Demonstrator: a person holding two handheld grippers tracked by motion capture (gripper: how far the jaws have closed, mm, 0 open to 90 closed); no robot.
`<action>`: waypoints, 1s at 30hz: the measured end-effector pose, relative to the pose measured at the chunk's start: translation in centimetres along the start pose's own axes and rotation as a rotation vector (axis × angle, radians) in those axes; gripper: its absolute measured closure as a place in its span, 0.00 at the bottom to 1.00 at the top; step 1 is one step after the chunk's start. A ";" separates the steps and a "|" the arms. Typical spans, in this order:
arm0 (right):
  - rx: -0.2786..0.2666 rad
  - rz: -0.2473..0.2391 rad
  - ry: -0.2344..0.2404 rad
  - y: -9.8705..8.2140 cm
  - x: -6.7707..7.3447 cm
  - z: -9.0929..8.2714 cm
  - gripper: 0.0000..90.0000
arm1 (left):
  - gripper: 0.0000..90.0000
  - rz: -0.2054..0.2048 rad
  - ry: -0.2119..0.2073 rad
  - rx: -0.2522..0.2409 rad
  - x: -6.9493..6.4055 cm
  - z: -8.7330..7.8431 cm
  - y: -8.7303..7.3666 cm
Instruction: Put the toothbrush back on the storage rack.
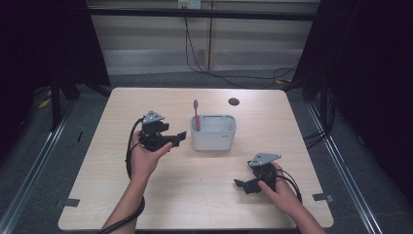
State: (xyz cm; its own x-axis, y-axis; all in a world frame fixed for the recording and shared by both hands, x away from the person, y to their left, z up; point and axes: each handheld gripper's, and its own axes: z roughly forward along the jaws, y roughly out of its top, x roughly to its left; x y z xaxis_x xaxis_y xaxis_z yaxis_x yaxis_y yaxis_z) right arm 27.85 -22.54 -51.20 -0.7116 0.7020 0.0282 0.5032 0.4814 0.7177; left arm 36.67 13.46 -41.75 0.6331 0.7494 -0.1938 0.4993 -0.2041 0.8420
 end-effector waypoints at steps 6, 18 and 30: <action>-0.001 0.000 -0.001 0.0 0.0 0.0 0.11 | 0.20 0.023 0.004 0.007 0.3 0.0 -0.5; 0.000 0.000 0.000 0.0 0.0 0.0 0.11 | 0.18 -0.010 -0.024 0.016 0.9 -0.3 -1.5; 0.000 0.000 0.000 0.0 0.0 0.0 0.11 | 0.17 -0.009 -0.036 0.037 1.7 -0.8 -2.5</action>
State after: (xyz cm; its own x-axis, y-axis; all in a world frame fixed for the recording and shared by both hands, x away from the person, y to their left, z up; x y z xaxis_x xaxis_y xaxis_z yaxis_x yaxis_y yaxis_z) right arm 27.85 -22.54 -51.20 -0.7116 0.7020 0.0282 0.5033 0.4813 0.7177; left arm 36.02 15.78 -43.74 0.6488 0.7286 -0.2195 0.5260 -0.2210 0.8213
